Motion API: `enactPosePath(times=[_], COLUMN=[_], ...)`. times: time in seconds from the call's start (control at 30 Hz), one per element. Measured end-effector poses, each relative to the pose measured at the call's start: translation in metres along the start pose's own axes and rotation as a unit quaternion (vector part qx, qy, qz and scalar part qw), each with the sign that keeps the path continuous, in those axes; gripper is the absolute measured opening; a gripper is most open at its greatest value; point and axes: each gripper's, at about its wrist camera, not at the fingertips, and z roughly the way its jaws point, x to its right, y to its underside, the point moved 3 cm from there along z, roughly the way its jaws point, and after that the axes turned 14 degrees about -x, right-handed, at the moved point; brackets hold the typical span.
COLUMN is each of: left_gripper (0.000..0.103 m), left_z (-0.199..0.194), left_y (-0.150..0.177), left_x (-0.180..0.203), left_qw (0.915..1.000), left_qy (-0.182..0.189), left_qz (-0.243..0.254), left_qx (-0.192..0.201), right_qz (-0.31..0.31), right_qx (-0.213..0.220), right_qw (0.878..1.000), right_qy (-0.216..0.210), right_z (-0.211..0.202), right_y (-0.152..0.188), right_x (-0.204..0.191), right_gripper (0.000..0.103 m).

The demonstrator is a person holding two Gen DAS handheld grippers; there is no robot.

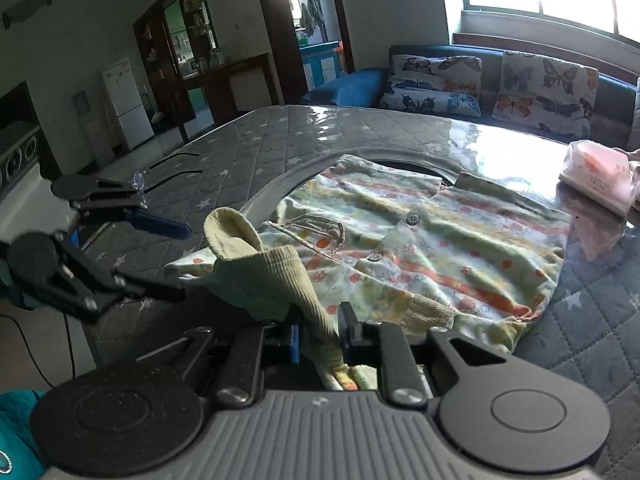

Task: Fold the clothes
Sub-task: 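Grasp the shirt hem with both tools and lift it toward the collar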

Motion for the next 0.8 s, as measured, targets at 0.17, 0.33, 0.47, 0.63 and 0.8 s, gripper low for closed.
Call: enactPosePath(times=[0.17,0.33,0.47,0.63,0.8], left_gripper=[0.061,0.040,0.017,0.009,0.009], left_z=[0.015,0.021,0.027,0.016,-0.010], left_y=[0.009,0.015,0.019,0.021,0.026], left_x=[0.008,0.009,0.005,0.000,0.005], left_qw=[0.9972,0.9921,0.9894,0.9919,0.9937], left_qy=[-0.035,-0.057,-0.071,-0.062,-0.039], left_qz=[0.066,0.112,0.127,0.110,0.099], left_qx=[-0.004,0.006,-0.002,0.015,0.036], right_qz=[0.005,0.014,0.024,0.011,-0.004], right_qx=[0.004,0.010,0.015,0.029,0.046], right_qw=[1.000,1.000,1.000,0.999,0.999], right_qy=[0.002,0.006,0.009,0.019,0.017], right_z=[-0.002,-0.004,-0.003,-0.010,-0.033], right_y=[-0.002,-0.004,-0.004,0.003,0.016], right_x=[0.001,0.002,0.004,-0.007,-0.018], right_gripper=[0.017,0.015,0.012,0.007,0.007])
